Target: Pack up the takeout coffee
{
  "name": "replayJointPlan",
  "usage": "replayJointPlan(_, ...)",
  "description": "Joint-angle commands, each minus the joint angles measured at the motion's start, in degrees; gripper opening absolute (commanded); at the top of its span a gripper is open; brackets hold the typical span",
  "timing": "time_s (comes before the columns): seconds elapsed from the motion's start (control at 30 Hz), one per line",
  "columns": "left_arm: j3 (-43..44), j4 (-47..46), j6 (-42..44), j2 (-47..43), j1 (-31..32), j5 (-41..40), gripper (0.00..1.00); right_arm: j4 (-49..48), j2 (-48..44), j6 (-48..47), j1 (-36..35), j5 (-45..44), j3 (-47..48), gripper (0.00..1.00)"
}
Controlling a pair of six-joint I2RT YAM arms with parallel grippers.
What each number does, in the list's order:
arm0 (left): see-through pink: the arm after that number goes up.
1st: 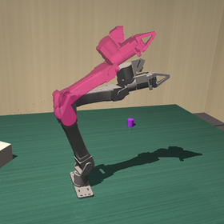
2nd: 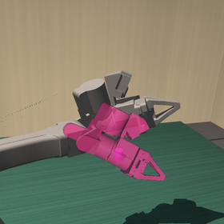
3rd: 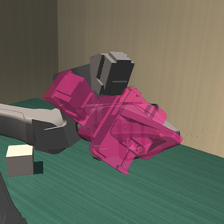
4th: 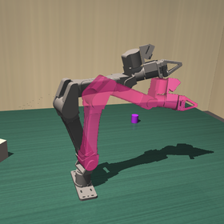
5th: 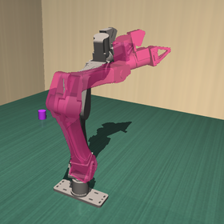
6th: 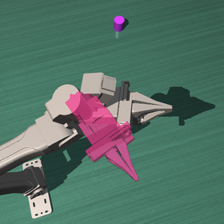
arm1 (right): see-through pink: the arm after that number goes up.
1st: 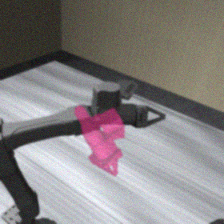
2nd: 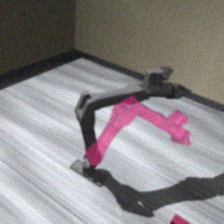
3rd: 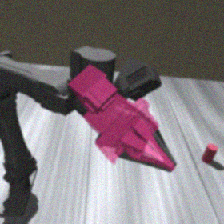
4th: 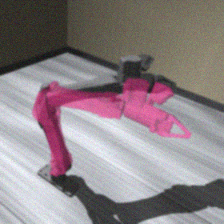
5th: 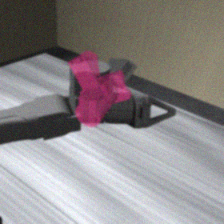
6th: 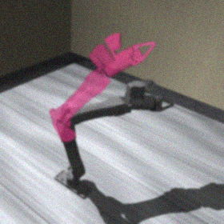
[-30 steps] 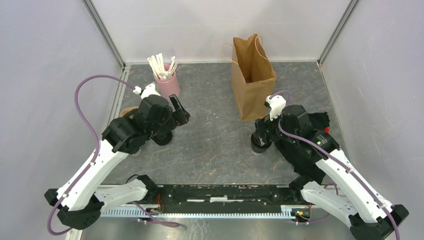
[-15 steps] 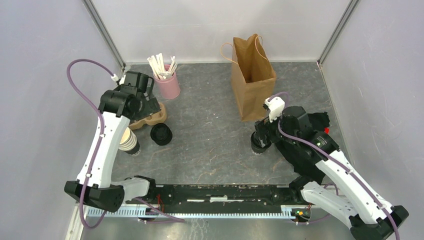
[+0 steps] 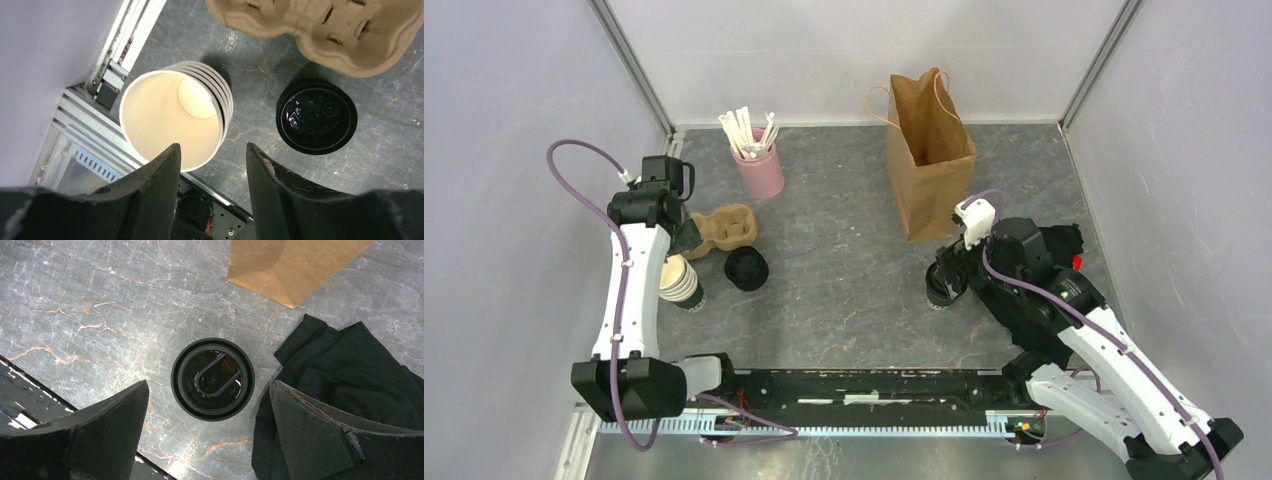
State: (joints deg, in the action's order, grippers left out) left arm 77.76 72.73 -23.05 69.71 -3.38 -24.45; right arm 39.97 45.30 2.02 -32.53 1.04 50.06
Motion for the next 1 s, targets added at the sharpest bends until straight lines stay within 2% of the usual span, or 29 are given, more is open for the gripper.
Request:
replayJointPlan(0.0,-2.78,-5.01,2.91,-0.45,-2.64,6.66,0.52,-1.69,-1.49,-1.22,-0.22,-0.16,-1.19,0.98)
replayJointPlan(0.1,-3.59,-6.01,3.0,0.1,-3.22,7.67,0.39,-1.86,-2.1,-1.37,-0.38,-0.49,-1.28,0.98)
replayJointPlan(0.2,-4.99,-6.82,2.75,0.32,-3.31,6.83,0.36,-2.4,-2.08,-1.62,-0.57,-0.45,-1.37,0.98)
replayJointPlan(0.3,-6.21,-7.18,2.83,0.42,-3.31,5.62,0.39,-2.58,-1.8,-1.58,-0.69,-0.6,-1.2,0.98)
replayJointPlan(0.4,-7.36,-7.83,2.13,-0.26,-3.31,3.85,0.5,-2.85,-1.8,-1.62,-0.65,-0.69,-1.45,0.98)
replayJointPlan(0.47,-8.49,-8.84,1.64,-0.81,-3.39,3.45,0.5,-2.87,-1.66,-1.57,-0.65,-0.69,-1.63,0.98)
replayJointPlan(0.77,-10.37,-10.87,2.29,-1.55,-3.43,2.42,0.27,-3.15,-0.97,-1.36,-0.77,0.1,-1.63,0.98)
replayJointPlan(0.97,-9.71,-10.22,3.02,-2.92,-3.45,2.3,0.19,-3.23,-0.82,-1.3,-1.01,0.37,-1.72,0.98)
